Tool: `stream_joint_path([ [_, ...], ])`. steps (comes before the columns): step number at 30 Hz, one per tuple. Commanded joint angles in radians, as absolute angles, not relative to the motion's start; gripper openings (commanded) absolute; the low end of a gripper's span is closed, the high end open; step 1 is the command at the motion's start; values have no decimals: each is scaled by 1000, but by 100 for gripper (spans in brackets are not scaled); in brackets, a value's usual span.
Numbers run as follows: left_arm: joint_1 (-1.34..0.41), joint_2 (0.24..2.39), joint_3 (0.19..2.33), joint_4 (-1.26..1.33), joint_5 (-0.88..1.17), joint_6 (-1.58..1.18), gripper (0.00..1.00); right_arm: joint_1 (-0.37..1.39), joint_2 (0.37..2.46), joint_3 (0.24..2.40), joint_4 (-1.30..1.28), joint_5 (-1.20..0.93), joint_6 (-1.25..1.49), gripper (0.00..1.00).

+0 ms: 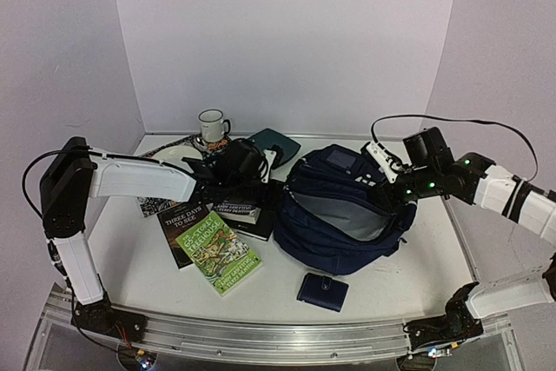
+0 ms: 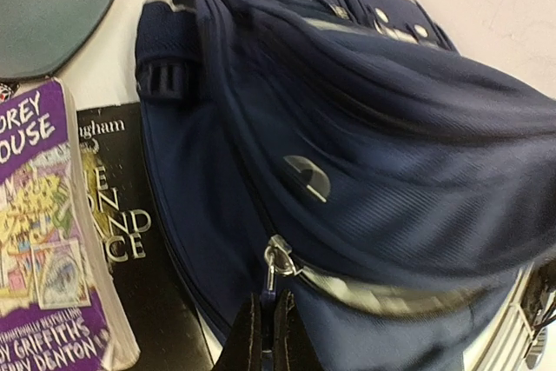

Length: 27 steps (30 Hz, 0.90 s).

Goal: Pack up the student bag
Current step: Unzip the second largest pocket of the student bag.

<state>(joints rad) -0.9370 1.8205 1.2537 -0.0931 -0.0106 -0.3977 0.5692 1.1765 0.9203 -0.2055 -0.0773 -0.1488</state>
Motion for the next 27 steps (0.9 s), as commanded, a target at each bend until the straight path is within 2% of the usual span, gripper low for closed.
stream_joint_path([
  [1,-826,1862,1238,-142,-27,-397,0,522,1051,955,-140,-116,-147,0],
  [9,-756,1964,1298,-100,86,-310,0,499,1023,977,-129,-243,-163,0],
  [17,-742,2124,1428,-85,109,-274,1,493,1029,1004,-51,-313,-126,0],
  [24,-736,2190,1526,-77,169,-283,11,493,1066,1021,-15,-298,-109,0],
  [27,-736,2154,1523,-75,163,-293,19,493,1100,1028,-17,-259,-108,0],
])
